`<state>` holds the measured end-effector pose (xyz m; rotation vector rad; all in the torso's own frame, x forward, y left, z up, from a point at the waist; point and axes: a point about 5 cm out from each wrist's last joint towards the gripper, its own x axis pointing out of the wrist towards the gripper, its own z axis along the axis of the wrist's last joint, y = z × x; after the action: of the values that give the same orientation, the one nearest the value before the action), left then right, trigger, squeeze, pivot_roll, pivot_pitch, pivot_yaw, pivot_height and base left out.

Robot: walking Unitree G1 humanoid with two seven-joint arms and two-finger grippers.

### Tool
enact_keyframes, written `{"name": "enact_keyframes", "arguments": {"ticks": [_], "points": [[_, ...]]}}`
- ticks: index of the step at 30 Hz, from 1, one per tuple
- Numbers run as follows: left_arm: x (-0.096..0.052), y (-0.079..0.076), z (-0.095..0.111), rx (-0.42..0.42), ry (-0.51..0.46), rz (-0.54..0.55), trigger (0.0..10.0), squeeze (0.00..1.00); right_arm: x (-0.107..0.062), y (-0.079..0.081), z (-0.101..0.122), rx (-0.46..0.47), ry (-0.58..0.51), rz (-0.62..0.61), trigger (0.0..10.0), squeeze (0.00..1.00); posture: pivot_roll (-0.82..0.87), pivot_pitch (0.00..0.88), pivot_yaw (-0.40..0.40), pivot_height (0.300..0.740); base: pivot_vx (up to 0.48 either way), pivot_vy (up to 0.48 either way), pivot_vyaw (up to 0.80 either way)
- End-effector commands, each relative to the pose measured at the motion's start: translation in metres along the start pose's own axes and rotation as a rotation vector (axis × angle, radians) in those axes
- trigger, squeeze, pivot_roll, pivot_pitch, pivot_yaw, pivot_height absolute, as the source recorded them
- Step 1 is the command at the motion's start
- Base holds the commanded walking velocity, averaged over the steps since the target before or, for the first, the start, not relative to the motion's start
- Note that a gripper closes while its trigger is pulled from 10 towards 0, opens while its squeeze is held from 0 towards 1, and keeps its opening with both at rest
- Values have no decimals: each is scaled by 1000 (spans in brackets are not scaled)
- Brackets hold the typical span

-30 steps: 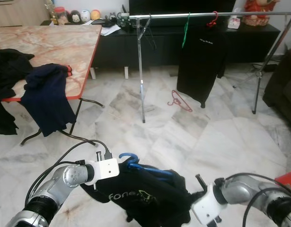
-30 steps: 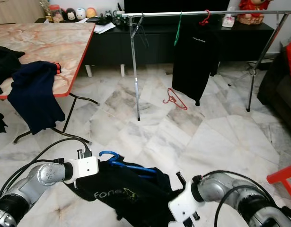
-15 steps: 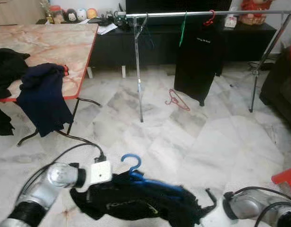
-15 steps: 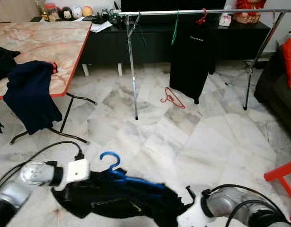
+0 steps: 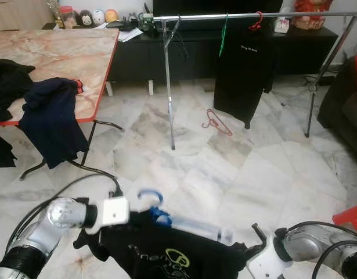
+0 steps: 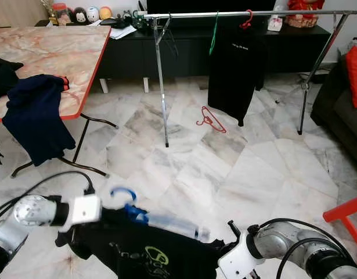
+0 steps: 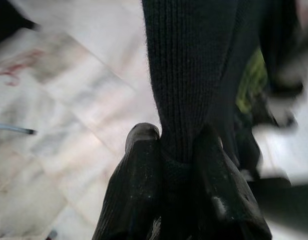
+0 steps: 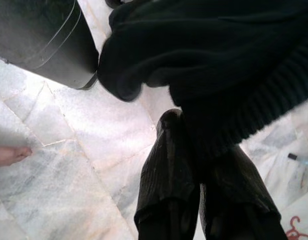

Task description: Hang hanger

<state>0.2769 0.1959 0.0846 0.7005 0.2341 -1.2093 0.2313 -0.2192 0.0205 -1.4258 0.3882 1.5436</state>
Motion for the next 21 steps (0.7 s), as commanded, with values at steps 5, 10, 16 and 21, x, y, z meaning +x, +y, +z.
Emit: {"name": "enact_keyframes", "arguments": {"ticks": [5, 10, 16, 21], "points": [[-10, 17, 4, -73, -53, 148, 10000, 0, 1, 18, -4, 48, 19, 65, 0, 0, -61, 13, -7, 740, 0, 0, 0], [6, 15, 15, -136, -135, 159, 10000, 0, 12, 13, 2, 81, 7, 23, 0, 0, -66, 13, -10, 740, 0, 0, 0], [16, 6, 15, -100, -108, 112, 10000, 0, 18, 10, 5, 120, 16, -12, 10000, 0, -68, 18, -6, 740, 0, 0, 0], [16, -1, 8, -73, -47, 78, 10000, 0, 18, 12, 6, 154, 4, 13, 10000, 1000, -67, 18, -5, 740, 0, 0, 0]]}}
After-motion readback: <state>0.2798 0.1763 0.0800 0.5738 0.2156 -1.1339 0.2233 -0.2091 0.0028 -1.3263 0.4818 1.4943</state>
